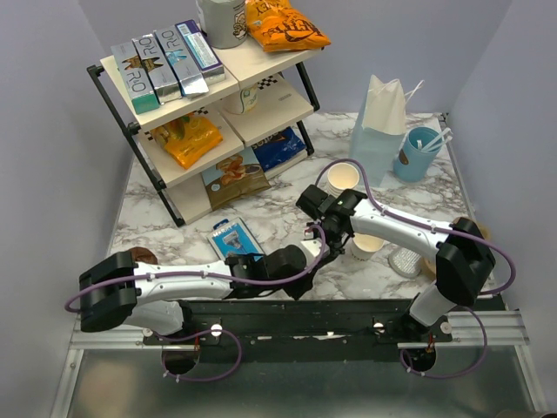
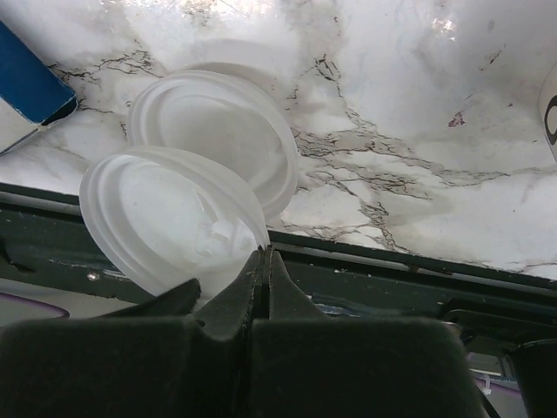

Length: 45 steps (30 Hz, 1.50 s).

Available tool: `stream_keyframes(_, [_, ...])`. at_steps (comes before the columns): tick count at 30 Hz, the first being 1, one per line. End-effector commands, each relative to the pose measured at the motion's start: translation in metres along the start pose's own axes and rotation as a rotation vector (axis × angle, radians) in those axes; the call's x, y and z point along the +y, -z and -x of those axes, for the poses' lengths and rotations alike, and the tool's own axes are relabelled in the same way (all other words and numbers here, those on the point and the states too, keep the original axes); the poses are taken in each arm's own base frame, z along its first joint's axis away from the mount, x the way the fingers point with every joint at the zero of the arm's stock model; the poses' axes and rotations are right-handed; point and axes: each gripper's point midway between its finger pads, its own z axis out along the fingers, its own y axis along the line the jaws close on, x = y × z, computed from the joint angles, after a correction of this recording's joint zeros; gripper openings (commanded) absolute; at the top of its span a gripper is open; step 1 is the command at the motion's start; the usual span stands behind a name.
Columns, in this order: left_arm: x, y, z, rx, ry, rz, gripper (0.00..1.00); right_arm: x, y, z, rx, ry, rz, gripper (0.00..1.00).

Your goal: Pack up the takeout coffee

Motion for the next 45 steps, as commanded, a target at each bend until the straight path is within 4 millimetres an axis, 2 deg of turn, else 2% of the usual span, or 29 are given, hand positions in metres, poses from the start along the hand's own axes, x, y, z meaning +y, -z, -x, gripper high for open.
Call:
stream_keyframes(1, [-0.002, -0.003, 0.010, -0.032, -0.008, 0.022, 0.28, 0.008, 0.001, 0.003, 0.009, 0.012, 0.040, 0.01])
stream_keyframes(7, [-0.001, -0.005, 0.003, -0.008, -0.007, 0.032, 0.11, 0.011, 0.001, 0.004, 0.011, 0.011, 0.051, 0.01])
stream_keyframes(9, [0.001, -0.007, 0.003, -0.006, -0.006, 0.043, 0.00, 0.010, 0.000, 0.002, 0.014, 0.014, 0.052, 0.01])
stream_keyframes(11, [0.002, -0.008, 0.003, -0.004, 0.012, 0.056, 0.00, 0.009, 0.000, 0.002, 0.015, 0.010, 0.048, 0.01])
stream_keyframes(15, [0.000, -0.010, 0.010, -0.026, 0.083, 0.068, 0.00, 0.005, 0.002, 0.003, -0.011, -0.007, 0.039, 0.14])
stream_keyframes(16, [-0.002, -0.011, 0.011, -0.032, 0.096, 0.059, 0.00, 0.005, 0.004, 0.004, -0.023, -0.019, 0.039, 0.28])
stream_keyframes(17, [-0.004, -0.010, 0.012, -0.034, 0.108, 0.051, 0.00, 0.003, 0.004, 0.007, -0.042, -0.028, 0.032, 0.33])
stream_keyframes(21, [-0.010, -0.009, 0.013, -0.044, 0.178, 0.031, 0.00, 0.007, 0.007, 0.011, -0.093, -0.070, 0.073, 0.36])
stream_keyframes(25, [-0.004, -0.009, 0.015, -0.058, 0.202, 0.059, 0.00, 0.014, 0.014, 0.021, -0.171, -0.118, 0.128, 0.48])
stream_keyframes(28, [0.004, -0.011, 0.013, -0.046, 0.227, 0.077, 0.00, 0.011, 0.025, 0.023, -0.225, -0.148, 0.152, 0.55])
stream_keyframes(31, [0.012, -0.012, 0.012, -0.042, 0.254, 0.088, 0.00, 0.004, 0.032, 0.021, -0.275, -0.177, 0.170, 0.56])
stream_keyframes(33, [0.015, -0.011, 0.013, -0.049, 0.267, 0.080, 0.00, -0.004, 0.032, 0.014, -0.289, -0.189, 0.178, 0.56])
stream_keyframes(37, [0.019, -0.008, 0.018, -0.066, 0.285, 0.063, 0.00, -0.005, 0.028, 0.008, -0.309, -0.178, 0.233, 0.53])
stream_keyframes(41, [0.018, -0.006, 0.020, -0.072, 0.282, 0.040, 0.00, 0.000, 0.022, -0.001, -0.279, -0.149, 0.283, 0.49])
stream_keyframes(45, [0.017, -0.005, 0.017, -0.069, 0.281, 0.014, 0.00, 0.005, 0.016, 0.002, -0.277, -0.135, 0.298, 0.49])
